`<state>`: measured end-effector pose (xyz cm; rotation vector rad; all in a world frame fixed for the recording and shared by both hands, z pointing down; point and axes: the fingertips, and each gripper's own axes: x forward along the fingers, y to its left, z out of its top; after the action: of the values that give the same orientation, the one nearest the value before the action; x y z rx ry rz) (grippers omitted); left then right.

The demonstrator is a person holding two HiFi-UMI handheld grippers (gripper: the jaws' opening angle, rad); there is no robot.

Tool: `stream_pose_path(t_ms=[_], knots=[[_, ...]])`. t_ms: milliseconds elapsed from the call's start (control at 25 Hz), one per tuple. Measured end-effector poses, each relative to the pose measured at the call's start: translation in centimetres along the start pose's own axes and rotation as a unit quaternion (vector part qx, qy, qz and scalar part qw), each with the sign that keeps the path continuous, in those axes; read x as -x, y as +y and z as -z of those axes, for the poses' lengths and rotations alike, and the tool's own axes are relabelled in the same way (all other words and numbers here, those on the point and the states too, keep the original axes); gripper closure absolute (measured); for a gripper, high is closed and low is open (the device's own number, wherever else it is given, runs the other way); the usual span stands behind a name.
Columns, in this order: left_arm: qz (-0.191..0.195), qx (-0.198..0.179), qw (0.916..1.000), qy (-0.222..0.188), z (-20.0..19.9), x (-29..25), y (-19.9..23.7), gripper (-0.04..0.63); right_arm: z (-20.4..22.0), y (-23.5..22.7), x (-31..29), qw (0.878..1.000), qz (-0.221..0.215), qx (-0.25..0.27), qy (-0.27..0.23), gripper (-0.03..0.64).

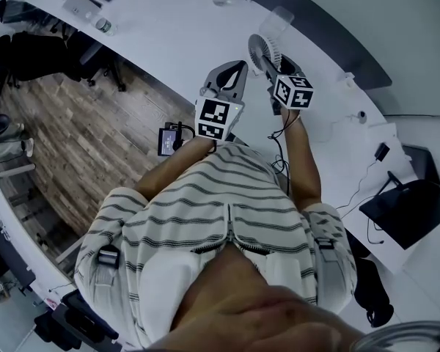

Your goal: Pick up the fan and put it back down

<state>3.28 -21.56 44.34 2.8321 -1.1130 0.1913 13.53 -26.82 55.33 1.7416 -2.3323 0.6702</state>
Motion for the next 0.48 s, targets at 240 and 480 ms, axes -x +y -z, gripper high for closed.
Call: stream_pose_path(t_ms=[240,480], knots=[[-0.006,0.000,1.0000,-0.003,-0.3,0.3,0.3,0.588,-1.8,1.3,1.9,0.999,0.034,0.002,-0.039,0.394],[-0.005,-0.001,1.0000,-0.007,-0.4,0.6,0.2,0.588,-3.0,2.3,3.6,0.996,0.065,0.012,-0.064,0.394]])
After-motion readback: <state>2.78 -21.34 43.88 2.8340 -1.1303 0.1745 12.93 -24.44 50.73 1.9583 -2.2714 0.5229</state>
